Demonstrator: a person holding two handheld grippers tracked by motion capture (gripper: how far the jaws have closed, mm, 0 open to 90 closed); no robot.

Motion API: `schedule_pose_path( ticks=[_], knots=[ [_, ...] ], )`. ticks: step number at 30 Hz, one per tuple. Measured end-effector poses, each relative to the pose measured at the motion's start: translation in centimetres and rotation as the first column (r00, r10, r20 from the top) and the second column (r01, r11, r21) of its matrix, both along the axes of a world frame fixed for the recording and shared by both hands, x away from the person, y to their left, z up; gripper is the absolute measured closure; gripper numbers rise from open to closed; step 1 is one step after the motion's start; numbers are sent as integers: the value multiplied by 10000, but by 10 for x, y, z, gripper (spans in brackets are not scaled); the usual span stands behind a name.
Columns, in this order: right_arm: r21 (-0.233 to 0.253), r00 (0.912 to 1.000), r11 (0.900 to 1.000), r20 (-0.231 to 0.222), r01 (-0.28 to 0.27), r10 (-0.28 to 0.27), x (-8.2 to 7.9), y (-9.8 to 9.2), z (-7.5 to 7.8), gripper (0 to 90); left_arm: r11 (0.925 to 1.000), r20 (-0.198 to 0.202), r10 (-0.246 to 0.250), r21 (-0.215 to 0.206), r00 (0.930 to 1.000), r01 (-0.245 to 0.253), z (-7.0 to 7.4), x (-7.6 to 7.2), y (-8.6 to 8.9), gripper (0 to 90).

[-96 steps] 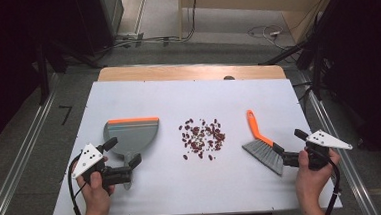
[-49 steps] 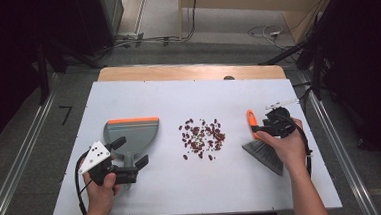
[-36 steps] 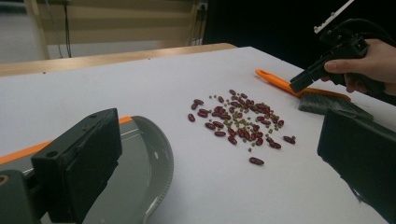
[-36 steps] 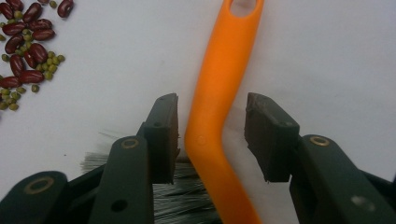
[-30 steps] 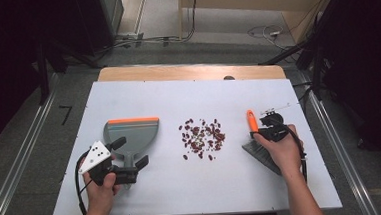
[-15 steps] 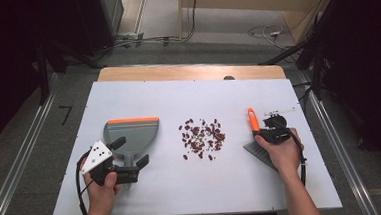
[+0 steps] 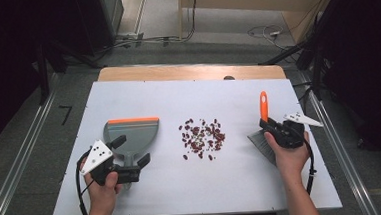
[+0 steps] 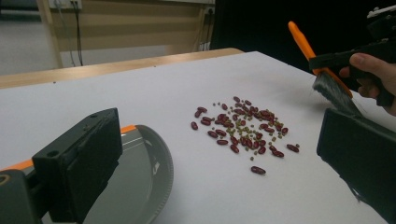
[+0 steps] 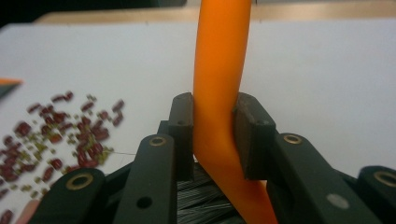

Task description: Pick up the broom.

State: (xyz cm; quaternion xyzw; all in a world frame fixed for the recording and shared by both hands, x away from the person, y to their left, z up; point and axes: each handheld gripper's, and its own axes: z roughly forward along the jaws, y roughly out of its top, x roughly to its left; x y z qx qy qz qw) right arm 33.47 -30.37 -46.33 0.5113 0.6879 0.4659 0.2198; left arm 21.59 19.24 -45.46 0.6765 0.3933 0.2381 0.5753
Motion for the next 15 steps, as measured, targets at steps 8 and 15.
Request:
schedule_pose_path(
  ticks=[8,15],
  knots=[
    [912,9919,9952,1178,360,-467,-12,-7,13,697,9998,23,-160,93,9999,160,1,2,-6,5],
    [1397,9772,9901,2076,155,-446,-22,-3,31,697,9996,66,-269,43,9996,268,3,3,-11,5]
  ],
)
